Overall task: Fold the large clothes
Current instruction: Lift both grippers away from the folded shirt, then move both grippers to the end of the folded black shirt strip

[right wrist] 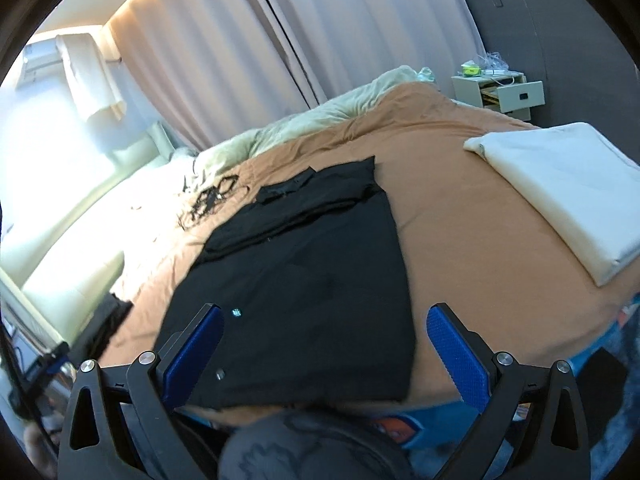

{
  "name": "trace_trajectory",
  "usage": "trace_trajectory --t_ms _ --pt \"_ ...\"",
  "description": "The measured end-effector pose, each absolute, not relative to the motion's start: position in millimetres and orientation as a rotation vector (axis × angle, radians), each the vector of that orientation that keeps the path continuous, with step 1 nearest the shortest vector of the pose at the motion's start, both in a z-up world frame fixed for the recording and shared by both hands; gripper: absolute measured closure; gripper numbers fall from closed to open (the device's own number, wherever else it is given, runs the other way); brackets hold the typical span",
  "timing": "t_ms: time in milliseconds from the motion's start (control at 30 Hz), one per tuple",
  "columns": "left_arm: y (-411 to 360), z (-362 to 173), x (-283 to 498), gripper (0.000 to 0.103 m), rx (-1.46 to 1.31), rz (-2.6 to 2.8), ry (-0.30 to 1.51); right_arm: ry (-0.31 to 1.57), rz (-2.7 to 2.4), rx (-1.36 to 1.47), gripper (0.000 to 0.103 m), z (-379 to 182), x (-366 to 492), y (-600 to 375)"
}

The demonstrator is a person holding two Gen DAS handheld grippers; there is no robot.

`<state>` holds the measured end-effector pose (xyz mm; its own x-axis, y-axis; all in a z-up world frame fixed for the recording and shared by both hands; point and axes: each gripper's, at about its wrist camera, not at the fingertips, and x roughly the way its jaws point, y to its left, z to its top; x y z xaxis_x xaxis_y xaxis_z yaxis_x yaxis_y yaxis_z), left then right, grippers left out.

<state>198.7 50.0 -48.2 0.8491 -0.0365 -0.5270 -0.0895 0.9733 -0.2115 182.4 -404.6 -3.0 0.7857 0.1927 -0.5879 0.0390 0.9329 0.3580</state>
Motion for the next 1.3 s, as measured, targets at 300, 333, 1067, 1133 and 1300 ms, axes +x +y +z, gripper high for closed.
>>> trace_trajectory --t_ms 300,333,1067,1133,1300 --pt "55 -49 160 0.000 -0.246 0.006 0.519 0.766 0.023 0.288 0.000 -18 150 -405" --pt "56 -53 157 0.000 -0.243 0.011 0.533 0.770 0.024 0.287 0.000 -20 147 -406" --pt "112 -131 163 0.024 -0.539 -0.075 0.700 0.846 0.119 0.516 0.022 -90 128 -435" --pt "111 -138 172 0.028 -0.563 -0.083 0.721 0.849 0.136 0.554 0.029 -97 134 -438" --pt "110 -154 193 0.038 -0.597 -0.095 0.758 0.866 0.169 0.644 0.033 -114 152 -445"
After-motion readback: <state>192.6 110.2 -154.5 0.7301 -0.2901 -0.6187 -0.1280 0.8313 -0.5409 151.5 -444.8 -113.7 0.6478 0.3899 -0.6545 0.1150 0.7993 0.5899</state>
